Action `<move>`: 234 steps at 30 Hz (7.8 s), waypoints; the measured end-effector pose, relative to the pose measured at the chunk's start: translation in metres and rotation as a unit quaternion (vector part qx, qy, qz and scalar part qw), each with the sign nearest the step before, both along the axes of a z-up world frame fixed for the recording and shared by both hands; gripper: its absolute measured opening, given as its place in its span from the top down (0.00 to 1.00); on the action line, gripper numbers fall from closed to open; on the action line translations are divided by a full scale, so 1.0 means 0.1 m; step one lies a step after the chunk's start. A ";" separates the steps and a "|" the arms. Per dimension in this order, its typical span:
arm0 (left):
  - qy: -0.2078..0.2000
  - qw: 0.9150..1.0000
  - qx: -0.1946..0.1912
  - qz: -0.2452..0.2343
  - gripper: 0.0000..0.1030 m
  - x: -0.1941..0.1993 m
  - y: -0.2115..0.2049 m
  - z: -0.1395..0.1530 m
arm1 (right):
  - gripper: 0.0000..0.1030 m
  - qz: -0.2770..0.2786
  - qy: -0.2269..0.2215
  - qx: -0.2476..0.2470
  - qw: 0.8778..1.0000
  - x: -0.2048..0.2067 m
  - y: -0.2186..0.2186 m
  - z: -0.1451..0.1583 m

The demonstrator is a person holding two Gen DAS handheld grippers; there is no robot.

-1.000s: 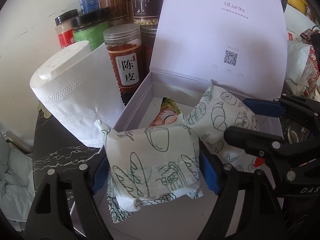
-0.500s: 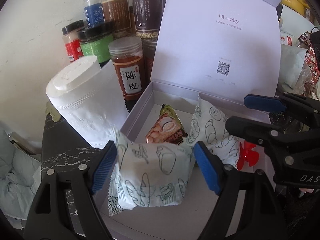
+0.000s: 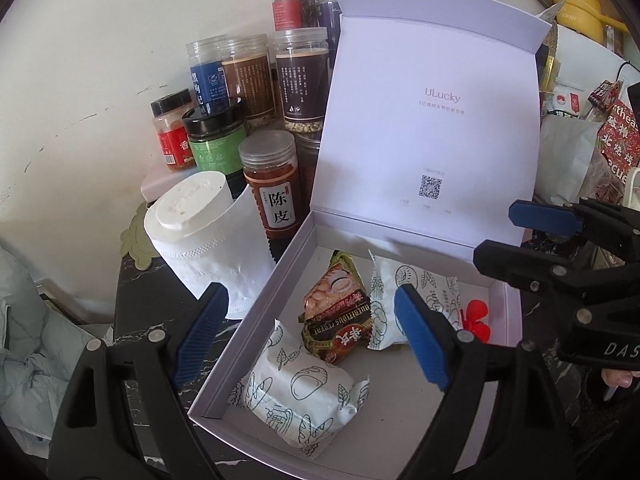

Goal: Organize objects
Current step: 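Withdraw both tools from the box toward the red snack packets, then grasp the red sauce sachet with the right tool while the left tool approaches the red packets, then grasp the red cartoon snack packet with the left tool while the right tool holds the sachet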

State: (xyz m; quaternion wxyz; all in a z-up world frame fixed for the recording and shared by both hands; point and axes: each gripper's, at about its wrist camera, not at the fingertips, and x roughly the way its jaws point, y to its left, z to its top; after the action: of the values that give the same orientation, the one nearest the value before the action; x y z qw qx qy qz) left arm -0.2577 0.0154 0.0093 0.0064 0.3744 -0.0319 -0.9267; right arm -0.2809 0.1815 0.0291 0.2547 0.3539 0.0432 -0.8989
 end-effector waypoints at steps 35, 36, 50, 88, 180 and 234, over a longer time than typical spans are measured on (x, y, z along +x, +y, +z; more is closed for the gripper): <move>0.086 0.996 -0.014 0.015 0.11 1.13 0.13 0.86 | 0.32 -0.014 0.075 0.002 0.997 1.17 0.20 0.83; 0.088 0.996 -0.014 0.015 0.10 1.17 0.14 0.88 | 0.32 -0.015 0.076 0.002 0.997 1.21 0.20 0.84; 0.089 0.996 -0.016 0.025 0.07 1.54 0.17 0.92 | 0.30 -0.026 0.079 0.003 0.997 1.64 0.29 0.87; -0.007 1.000 0.026 0.008 0.07 2.07 0.26 0.05 | 0.30 -0.023 -0.013 -0.006 1.000 2.22 0.36 -0.10; -0.106 0.992 0.070 -0.009 0.31 1.85 -0.01 -1.01 | 0.68 0.067 -0.078 0.053 0.993 2.06 -0.09 -1.17; -0.095 0.979 0.100 -0.148 0.75 2.10 0.81 -0.77 | 0.69 0.000 -0.091 0.038 0.995 2.40 0.68 -1.17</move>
State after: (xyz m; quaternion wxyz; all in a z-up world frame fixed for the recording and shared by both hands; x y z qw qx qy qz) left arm -0.0474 0.0959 -0.0677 -0.1711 0.4507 0.0052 -0.8761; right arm -0.0413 0.2495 -0.0875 0.2439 0.4436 0.0541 -0.8607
